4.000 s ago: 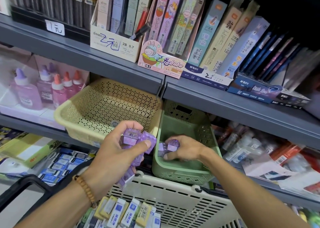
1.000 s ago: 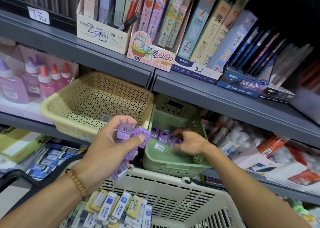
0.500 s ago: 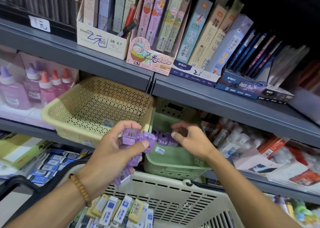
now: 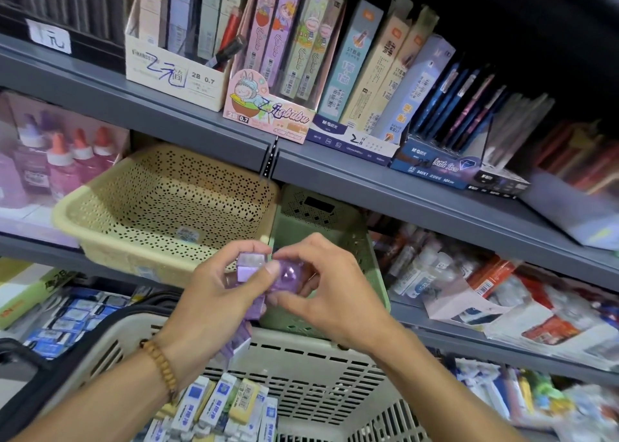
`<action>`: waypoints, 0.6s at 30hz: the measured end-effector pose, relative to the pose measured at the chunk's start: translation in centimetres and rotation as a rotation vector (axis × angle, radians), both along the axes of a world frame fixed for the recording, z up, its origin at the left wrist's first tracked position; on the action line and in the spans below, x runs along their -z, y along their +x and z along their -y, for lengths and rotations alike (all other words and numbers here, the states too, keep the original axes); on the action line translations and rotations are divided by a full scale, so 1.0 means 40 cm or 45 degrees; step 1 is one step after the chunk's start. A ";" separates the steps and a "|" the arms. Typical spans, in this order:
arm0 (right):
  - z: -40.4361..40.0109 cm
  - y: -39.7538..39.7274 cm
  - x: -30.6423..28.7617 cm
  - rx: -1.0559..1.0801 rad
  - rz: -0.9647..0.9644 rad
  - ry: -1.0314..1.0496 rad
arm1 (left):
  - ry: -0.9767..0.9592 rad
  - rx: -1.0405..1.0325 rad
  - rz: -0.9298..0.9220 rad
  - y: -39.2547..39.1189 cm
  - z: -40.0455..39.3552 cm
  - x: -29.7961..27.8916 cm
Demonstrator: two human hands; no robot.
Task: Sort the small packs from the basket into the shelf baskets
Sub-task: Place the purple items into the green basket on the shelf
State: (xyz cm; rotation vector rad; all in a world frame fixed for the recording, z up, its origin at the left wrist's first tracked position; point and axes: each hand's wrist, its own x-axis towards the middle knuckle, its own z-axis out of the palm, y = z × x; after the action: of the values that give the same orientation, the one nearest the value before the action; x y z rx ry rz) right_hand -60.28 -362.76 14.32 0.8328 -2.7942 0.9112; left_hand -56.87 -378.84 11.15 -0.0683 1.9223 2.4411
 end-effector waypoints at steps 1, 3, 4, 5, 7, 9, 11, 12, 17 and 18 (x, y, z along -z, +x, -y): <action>-0.018 -0.012 0.000 0.039 0.008 0.015 | -0.022 0.011 0.013 -0.001 0.001 0.001; -0.066 -0.048 -0.002 0.199 0.052 0.099 | -0.043 0.031 0.040 -0.003 0.008 0.002; -0.094 -0.070 0.000 0.296 0.074 0.177 | -0.045 0.039 0.047 -0.003 0.012 0.001; -0.120 -0.093 0.005 0.376 0.102 0.267 | -0.043 0.047 0.050 -0.003 0.014 0.000; -0.152 -0.135 0.026 0.455 0.187 0.451 | -0.038 0.054 0.051 -0.003 0.020 -0.004; -0.157 -0.166 0.051 0.462 0.277 0.609 | -0.031 0.050 0.064 -0.007 0.026 -0.003; -0.151 -0.195 0.071 0.473 0.307 0.746 | -0.007 0.046 0.080 -0.009 0.032 -0.001; -0.149 -0.209 0.078 0.498 0.304 0.778 | -0.013 0.050 0.073 -0.009 0.034 0.000; -0.149 -0.253 0.095 0.579 0.261 0.923 | -0.029 0.037 0.047 -0.015 0.040 0.000; -0.147 -0.255 0.096 0.577 0.255 0.945 | -0.032 0.028 0.051 -0.015 0.041 -0.001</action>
State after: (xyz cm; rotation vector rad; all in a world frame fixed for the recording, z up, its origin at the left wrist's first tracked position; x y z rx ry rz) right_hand -70.49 -356.90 10.49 0.1062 -3.3005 -0.1398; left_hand -57.48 -380.48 11.19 -0.0951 1.9266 2.3834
